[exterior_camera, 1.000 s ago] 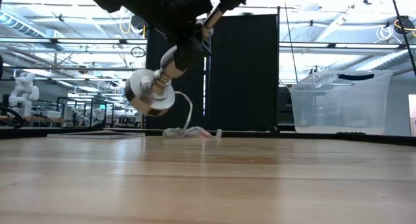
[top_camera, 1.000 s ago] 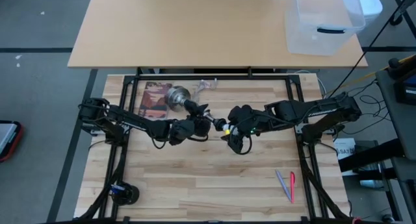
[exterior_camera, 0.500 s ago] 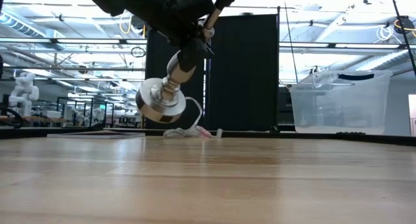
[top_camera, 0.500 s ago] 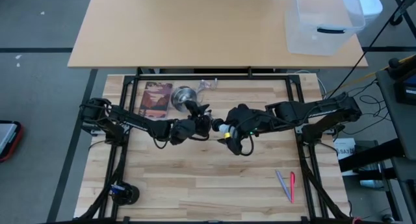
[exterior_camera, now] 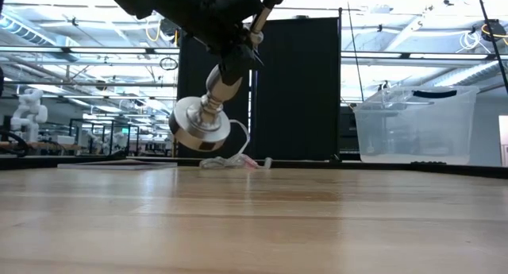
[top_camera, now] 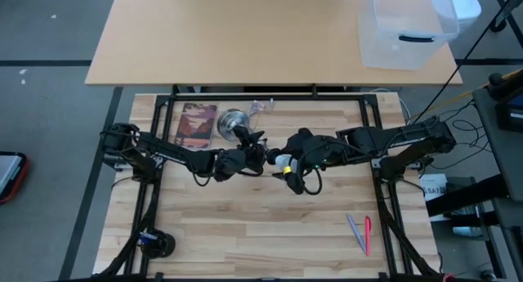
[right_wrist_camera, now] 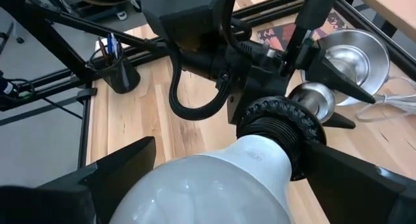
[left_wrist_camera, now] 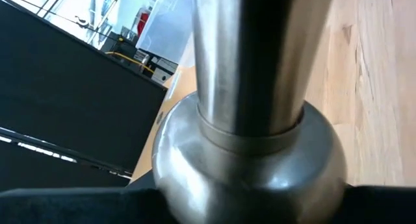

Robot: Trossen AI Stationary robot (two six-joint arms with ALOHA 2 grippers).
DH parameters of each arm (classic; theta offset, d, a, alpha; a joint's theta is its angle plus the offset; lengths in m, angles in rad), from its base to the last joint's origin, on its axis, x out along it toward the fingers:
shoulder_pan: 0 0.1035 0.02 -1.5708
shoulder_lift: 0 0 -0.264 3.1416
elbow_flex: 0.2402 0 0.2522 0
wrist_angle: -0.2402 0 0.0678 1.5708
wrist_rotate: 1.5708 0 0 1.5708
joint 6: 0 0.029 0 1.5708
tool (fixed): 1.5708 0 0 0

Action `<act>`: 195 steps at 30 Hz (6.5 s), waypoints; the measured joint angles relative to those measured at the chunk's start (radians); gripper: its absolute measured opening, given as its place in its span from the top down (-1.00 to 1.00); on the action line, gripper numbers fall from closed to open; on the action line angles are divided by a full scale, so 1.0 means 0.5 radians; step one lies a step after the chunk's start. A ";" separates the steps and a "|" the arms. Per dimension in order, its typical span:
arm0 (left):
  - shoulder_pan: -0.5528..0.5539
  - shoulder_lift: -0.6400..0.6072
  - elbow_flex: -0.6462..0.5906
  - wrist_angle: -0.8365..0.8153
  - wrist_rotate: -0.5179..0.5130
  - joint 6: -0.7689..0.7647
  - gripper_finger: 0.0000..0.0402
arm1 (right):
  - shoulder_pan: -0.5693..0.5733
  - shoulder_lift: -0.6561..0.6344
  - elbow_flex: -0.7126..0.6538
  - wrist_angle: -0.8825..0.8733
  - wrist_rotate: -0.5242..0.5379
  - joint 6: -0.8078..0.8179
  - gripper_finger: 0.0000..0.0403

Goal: Screw lightbulb
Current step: Insert the lightbulb into the lamp

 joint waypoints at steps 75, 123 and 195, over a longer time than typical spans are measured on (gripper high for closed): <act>0.062 0.003 0.000 0.071 0.871 -0.700 0.35 | -0.005 -0.121 -0.002 0.358 0.060 -0.451 -0.98; 0.196 0.008 -0.007 0.256 1.783 -1.224 0.35 | -0.098 -0.017 -0.001 0.689 -0.100 -0.845 -0.98; 0.274 0.291 -0.005 0.685 1.871 -1.503 0.35 | 0.627 -0.812 -1.076 0.677 1.324 -0.380 -0.98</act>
